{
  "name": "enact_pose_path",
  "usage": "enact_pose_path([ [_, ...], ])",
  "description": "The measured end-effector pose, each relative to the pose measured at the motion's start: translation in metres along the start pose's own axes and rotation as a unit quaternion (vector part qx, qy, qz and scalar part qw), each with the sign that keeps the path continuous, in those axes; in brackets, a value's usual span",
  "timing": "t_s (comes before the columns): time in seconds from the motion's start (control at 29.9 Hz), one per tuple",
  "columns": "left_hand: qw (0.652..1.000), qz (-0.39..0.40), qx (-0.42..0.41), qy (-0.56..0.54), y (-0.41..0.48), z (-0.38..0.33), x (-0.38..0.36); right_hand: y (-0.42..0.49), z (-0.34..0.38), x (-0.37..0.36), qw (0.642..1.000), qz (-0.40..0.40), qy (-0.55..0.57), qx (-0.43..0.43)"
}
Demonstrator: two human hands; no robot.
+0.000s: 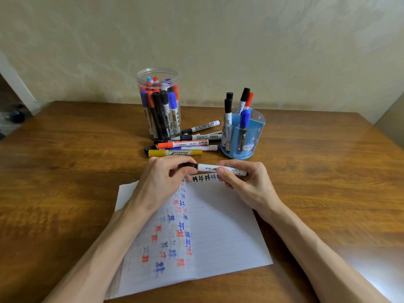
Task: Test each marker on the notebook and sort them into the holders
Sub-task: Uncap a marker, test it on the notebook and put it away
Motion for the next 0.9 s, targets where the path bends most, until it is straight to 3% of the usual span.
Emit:
enact_pose_path([
  [0.17,0.999,0.006,0.04,0.01,0.016,-0.003,0.002,0.006,0.01,0.0,0.999,-0.008,0.031,-0.006],
  [0.3,0.996,-0.045,0.065,-0.034,0.033,-0.014,0.003,0.015,0.014,0.022,0.993,-0.111,0.032,0.007],
  [0.43,0.995,-0.072,0.036,-0.062,0.052,-0.037,0.001,0.02,0.007,0.041,0.97,-0.241,-0.024,0.027],
  [0.6,0.993,-0.104,-0.026,-0.058,0.065,-0.066,-0.016,0.022,0.001,0.031,0.983,-0.178,-0.051,0.008],
  [0.9,0.973,-0.189,-0.052,-0.121,0.073,-0.087,-0.019,0.018,0.002,0.028,0.978,-0.2,-0.055,0.033],
])
Point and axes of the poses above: each hand's wrist, its own y-axis towards the middle knuckle, its own x-axis out of the back of the hand, z = x × y, the point moved 5 cm from there along y, towards the middle knuckle, and after that the axes turned 15 degrees about -z, right-handed, at the moved point
